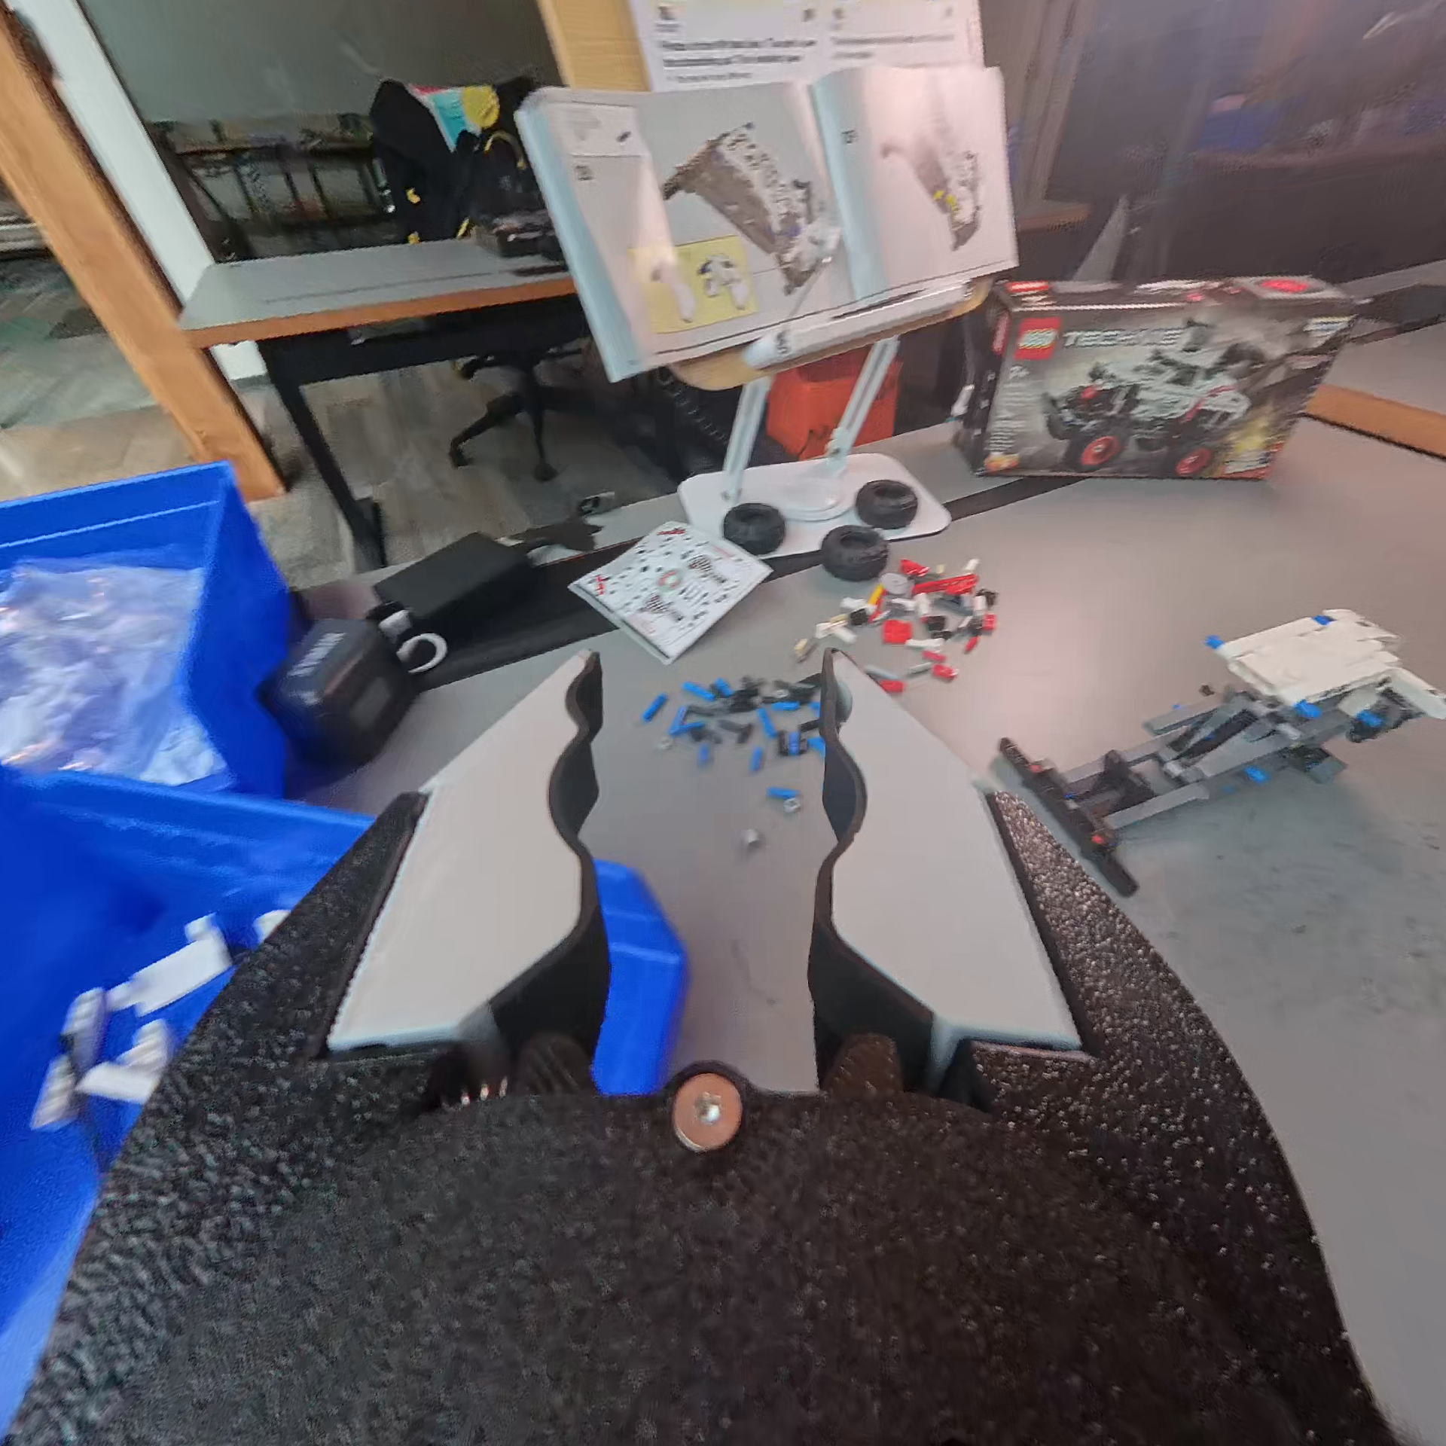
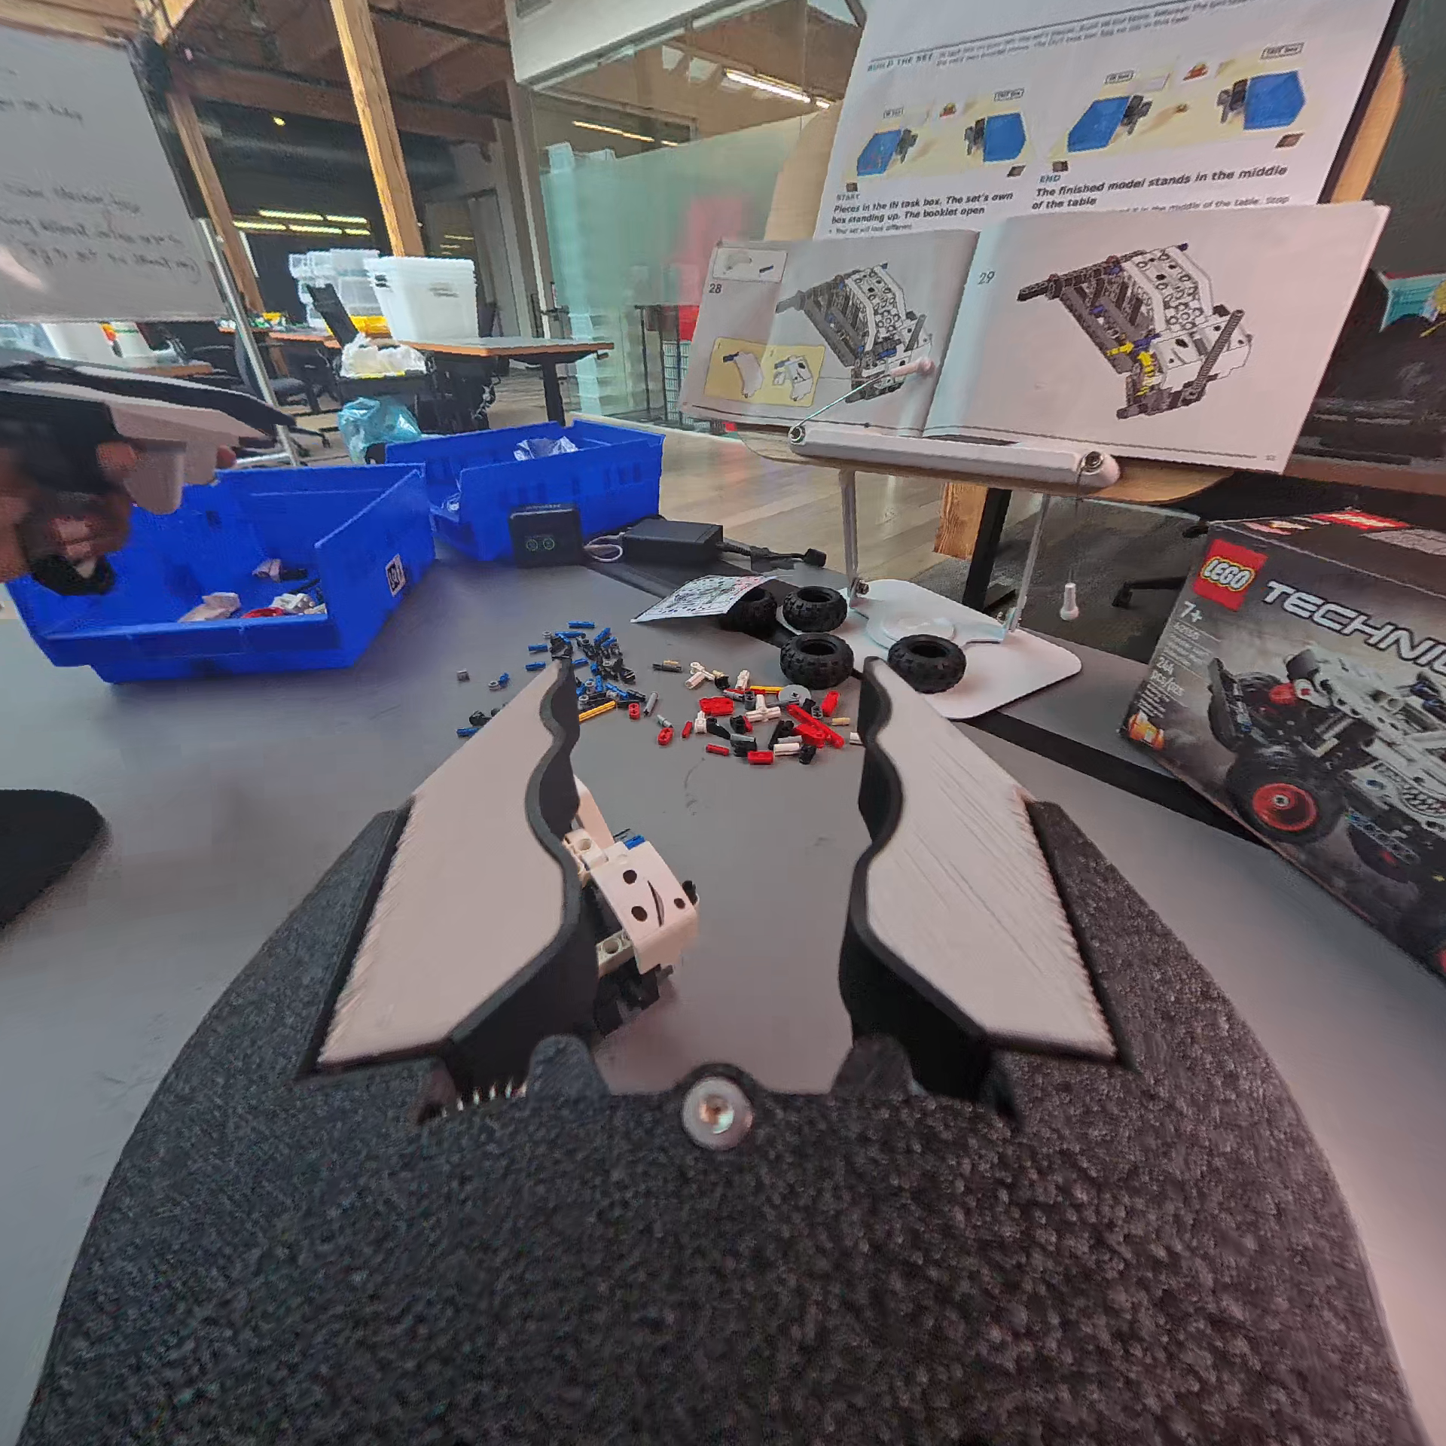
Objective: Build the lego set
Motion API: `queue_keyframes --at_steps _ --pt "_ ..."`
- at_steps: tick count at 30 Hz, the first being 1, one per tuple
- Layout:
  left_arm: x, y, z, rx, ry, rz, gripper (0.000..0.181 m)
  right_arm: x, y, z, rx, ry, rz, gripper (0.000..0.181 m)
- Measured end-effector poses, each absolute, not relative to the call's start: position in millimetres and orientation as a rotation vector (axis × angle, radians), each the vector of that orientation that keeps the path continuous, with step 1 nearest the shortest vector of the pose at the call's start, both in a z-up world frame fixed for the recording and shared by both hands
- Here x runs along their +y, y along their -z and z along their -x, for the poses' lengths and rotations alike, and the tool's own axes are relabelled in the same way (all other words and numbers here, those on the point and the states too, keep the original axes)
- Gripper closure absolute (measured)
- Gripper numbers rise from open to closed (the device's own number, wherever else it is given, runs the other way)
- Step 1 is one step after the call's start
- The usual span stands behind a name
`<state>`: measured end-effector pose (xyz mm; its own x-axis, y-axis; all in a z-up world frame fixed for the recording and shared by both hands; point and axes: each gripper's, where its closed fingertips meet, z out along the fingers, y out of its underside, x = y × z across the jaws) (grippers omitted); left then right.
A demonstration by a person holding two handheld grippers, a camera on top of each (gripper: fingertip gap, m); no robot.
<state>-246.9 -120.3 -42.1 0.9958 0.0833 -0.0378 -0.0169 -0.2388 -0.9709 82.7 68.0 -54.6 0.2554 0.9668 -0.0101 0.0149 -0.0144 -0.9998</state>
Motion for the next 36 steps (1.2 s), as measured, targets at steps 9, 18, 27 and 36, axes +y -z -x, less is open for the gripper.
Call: queue_keyframes --at_steps 9,18,27,36 --pt "-204.7 88.0 433.9 -0.247 -0.264 2.430 0.133 78.2 84.5 -101.3 -1.032 -0.954 1.384 0.119" --pt "-168.9 158.8 475.9 -0.269 -0.106 2.677 0.138 81.0 102.1 -100.8 -1.061 -0.942 1.403 0.166" --pt "-139.1 210.9 481.0 -0.373 0.029 2.754 0.150 85.4 113.5 -100.2 -1.067 -0.911 1.426 0.166" --pt "-141.5 148.4 479.6 -0.352 -0.083 2.556 0.181 79.5 111.8 -100.6 -1.099 -0.890 1.393 0.166"
